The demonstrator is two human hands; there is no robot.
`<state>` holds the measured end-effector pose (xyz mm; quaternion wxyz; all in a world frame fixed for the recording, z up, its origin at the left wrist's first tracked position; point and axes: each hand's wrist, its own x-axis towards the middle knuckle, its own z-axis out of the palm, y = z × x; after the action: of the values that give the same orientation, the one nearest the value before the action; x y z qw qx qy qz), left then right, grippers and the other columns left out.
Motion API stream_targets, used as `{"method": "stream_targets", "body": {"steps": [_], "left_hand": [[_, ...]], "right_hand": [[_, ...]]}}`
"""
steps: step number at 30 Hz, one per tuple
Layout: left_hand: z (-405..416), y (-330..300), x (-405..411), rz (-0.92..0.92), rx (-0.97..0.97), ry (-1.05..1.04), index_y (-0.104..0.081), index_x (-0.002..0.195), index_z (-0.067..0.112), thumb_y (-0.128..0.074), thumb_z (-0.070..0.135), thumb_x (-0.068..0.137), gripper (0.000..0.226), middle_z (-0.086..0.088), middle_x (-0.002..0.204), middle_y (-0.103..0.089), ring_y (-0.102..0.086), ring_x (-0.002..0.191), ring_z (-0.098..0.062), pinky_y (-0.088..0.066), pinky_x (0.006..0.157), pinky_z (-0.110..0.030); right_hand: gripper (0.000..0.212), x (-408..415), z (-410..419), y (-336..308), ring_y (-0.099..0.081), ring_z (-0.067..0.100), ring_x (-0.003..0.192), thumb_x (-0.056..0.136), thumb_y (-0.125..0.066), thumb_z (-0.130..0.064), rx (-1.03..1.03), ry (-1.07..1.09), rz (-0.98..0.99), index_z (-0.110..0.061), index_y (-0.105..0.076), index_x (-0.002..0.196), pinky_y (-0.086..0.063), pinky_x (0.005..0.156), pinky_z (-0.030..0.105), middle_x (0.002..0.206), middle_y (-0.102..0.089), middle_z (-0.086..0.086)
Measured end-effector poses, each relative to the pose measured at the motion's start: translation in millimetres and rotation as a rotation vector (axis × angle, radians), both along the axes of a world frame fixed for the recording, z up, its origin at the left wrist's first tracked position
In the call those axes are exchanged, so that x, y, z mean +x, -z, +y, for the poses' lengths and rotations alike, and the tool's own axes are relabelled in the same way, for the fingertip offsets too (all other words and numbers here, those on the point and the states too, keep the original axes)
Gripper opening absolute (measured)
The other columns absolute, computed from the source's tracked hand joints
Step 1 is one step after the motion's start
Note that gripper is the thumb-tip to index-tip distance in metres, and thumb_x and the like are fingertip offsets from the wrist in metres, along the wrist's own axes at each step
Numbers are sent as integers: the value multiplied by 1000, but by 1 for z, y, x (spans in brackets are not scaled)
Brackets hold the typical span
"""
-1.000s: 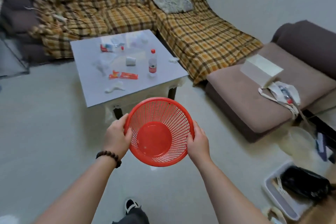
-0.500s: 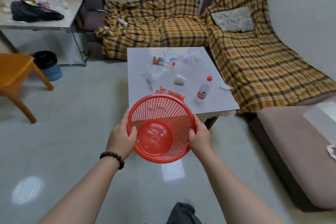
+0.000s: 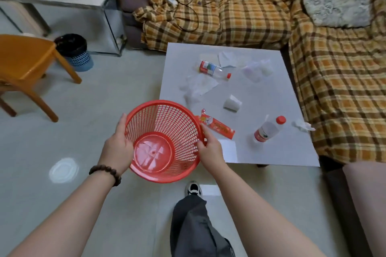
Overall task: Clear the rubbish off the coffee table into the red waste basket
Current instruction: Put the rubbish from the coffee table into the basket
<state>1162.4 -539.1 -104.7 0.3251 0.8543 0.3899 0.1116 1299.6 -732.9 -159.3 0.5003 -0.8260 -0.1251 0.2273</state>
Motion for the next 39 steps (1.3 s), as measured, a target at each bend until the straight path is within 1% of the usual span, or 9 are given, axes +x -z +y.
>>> {"method": "stream_targets", "body": {"steps": [2, 4, 9, 14, 21, 25, 29, 35, 39], "left_hand": [[13, 5, 29, 47, 16, -52, -20, 146, 30, -37, 4, 87, 66, -22, 103, -61, -50, 77, -27, -40, 72, -33], [23, 11, 53, 98, 33, -95, -20, 145, 30, -36, 4, 87, 66, -25, 102, -61, -55, 81, -36, -43, 73, -38], [39, 24, 95, 175, 66, -154, -22, 144, 32, -38, 3, 86, 66, -26, 108, -60, -56, 90, -40, -42, 77, -42], [55, 38, 115, 197, 114, -172, -20, 142, 30, -40, 7, 88, 62, -22, 111, -60, -56, 88, -39, -45, 76, -45], [78, 63, 125, 232, 134, -181, -15, 140, 40, -39, 16, 90, 60, -11, 107, -62, -55, 75, -24, -48, 61, -36], [84, 70, 128, 236, 138, -187, -14, 140, 42, -39, 19, 92, 58, 1, 106, -57, -54, 74, -14, -42, 53, -23], [89, 76, 133, 245, 107, -182, -13, 140, 42, -38, 19, 93, 58, 6, 102, -51, -50, 69, -3, -41, 48, -18], [87, 67, 151, 241, 110, -190, -17, 141, 36, -39, 13, 91, 59, 1, 97, -53, -51, 72, -16, -44, 57, -26], [79, 50, 163, 252, 92, -202, -20, 142, 34, -39, 6, 88, 64, -14, 90, -58, -55, 71, -32, -48, 66, -41]], "right_hand": [[45, 35, 15, 17, -56, 5, 99, 97, -46, -25, 15, -27, 105, -29, -39, 140, -49, 75, 15, 113, -55, -12], [45, 69, 24, 35, -59, 6, 93, 96, -48, -34, -16, -26, 165, -29, -39, 140, -51, 69, 18, 115, -58, -3], [49, 139, 20, 84, -42, 25, 128, 92, -54, -34, -263, -29, 111, -26, -42, 138, -36, 107, 42, 142, -41, 8], [59, 178, 12, 132, -25, 32, 137, 87, -53, -19, -548, -207, 54, -27, -35, 142, -26, 112, 44, 153, -24, 10], [67, 205, 20, 184, -5, 34, 145, 89, -43, -13, -797, -432, -95, -33, -17, 147, -12, 117, 50, 159, -7, 7], [70, 209, 26, 201, -12, 35, 141, 85, -42, -4, -887, -500, -109, -32, -20, 145, -20, 113, 51, 156, -13, 8], [58, 214, 29, 209, -38, 31, 114, 81, -43, -3, -845, -428, -214, -27, -40, 133, -35, 91, 41, 129, -42, 9], [30, 227, 35, 183, -47, 30, 101, 90, -44, -8, -664, -347, -208, -15, -64, 111, -40, 82, 38, 108, -58, 9], [22, 224, 53, 119, -52, 27, 95, 92, -51, -14, -364, -154, -266, -11, -69, 104, -42, 76, 33, 98, -62, 8]]}}
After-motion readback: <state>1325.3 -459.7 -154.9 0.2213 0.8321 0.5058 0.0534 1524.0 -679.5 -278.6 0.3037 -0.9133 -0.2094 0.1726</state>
